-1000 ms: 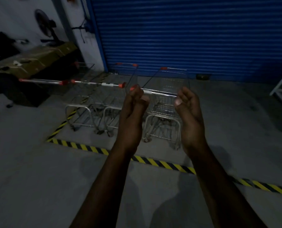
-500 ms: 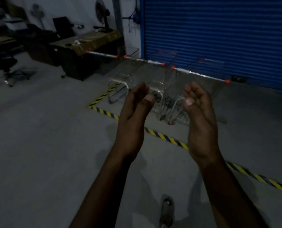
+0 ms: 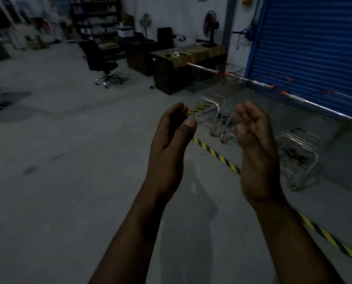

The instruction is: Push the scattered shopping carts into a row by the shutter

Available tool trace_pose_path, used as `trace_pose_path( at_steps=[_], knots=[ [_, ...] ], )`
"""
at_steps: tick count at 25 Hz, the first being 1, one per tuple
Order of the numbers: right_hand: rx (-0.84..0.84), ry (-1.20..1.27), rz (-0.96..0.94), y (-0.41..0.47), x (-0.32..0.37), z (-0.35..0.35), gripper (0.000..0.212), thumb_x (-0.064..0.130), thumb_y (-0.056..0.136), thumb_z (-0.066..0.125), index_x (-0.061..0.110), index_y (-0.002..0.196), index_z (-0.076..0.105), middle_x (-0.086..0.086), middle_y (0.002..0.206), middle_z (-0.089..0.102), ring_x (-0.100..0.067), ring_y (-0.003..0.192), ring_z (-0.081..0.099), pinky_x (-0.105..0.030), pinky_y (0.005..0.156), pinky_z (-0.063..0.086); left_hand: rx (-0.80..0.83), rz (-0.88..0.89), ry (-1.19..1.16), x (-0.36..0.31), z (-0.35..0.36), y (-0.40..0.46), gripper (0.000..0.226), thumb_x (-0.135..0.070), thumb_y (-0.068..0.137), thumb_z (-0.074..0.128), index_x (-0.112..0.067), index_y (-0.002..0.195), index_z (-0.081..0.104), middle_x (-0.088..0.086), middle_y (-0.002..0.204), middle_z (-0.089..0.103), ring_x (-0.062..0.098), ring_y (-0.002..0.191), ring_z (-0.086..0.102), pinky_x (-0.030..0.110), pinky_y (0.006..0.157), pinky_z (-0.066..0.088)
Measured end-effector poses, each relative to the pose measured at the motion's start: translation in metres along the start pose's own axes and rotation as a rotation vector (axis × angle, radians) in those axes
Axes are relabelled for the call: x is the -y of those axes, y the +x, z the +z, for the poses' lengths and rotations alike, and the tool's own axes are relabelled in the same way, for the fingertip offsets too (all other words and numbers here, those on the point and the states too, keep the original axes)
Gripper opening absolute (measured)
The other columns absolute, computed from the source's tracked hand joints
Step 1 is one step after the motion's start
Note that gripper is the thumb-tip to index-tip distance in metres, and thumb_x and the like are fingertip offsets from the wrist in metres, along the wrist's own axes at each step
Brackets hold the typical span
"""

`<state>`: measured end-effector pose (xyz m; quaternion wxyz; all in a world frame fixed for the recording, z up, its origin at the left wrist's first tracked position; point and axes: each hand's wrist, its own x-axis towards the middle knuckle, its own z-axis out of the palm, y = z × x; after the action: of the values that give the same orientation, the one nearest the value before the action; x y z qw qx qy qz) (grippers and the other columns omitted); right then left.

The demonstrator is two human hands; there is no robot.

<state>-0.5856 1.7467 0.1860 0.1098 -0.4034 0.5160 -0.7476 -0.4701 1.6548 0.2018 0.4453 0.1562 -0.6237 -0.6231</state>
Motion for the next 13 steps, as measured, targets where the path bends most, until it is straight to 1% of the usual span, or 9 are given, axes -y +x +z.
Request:
trace_pose_path(
  at_steps=[2,4,8,10,13],
  knots=[
    [0.051,0.037,0.025,-0.035,0.012,0.009,0.052,0.029,0.095,0.049,0.021,0.145,0.039,0.003,0.153,0.043,-0.005,0.140,0.039,-0.016,0.103,0.040,-0.066,0.017,0.018,-0.012,-0.014,-0.042,0.065,-0.044,0.085,0.059,-0.016,0.142,0.048,-0.003,0.142,0.056,0.009,0.129,0.055,0.011,0.091,0.046],
    [0.109,0.078,0.042,-0.071,0.021,0.018,0.051,0.029,0.094,0.050,0.024,0.143,0.040,0.004,0.152,0.043,-0.004,0.140,0.039,-0.017,0.105,0.039,-0.140,0.033,0.060,-0.022,-0.028,-0.090,0.071,-0.048,0.080,0.057,-0.015,0.143,0.048,-0.002,0.142,0.057,0.010,0.129,0.055,0.012,0.092,0.046],
    [0.219,0.169,0.106,-0.131,0.045,0.057,0.047,0.029,0.095,0.050,0.026,0.141,0.041,0.002,0.151,0.045,-0.007,0.139,0.041,-0.017,0.102,0.040,-0.263,-0.015,0.149,-0.053,-0.066,-0.173,0.069,-0.049,0.082,0.056,-0.018,0.143,0.048,-0.006,0.141,0.058,0.006,0.128,0.056,0.012,0.092,0.046],
    [0.280,0.199,0.116,-0.161,0.061,0.083,0.049,0.029,0.095,0.049,0.023,0.143,0.041,0.004,0.151,0.045,-0.007,0.139,0.042,-0.018,0.103,0.040,-0.348,0.026,0.197,-0.079,-0.090,-0.208,0.069,-0.051,0.082,0.055,-0.020,0.143,0.048,-0.007,0.140,0.058,0.006,0.128,0.056,0.012,0.093,0.046],
    [0.424,0.223,0.126,-0.209,0.082,0.134,0.054,0.036,0.095,0.052,0.021,0.145,0.040,0.006,0.151,0.046,-0.005,0.139,0.041,-0.020,0.107,0.038,-0.469,0.066,0.216,-0.114,-0.130,-0.261,0.060,-0.041,0.089,0.056,-0.018,0.144,0.047,-0.006,0.141,0.058,0.007,0.129,0.055,0.014,0.095,0.047]
  ],
)
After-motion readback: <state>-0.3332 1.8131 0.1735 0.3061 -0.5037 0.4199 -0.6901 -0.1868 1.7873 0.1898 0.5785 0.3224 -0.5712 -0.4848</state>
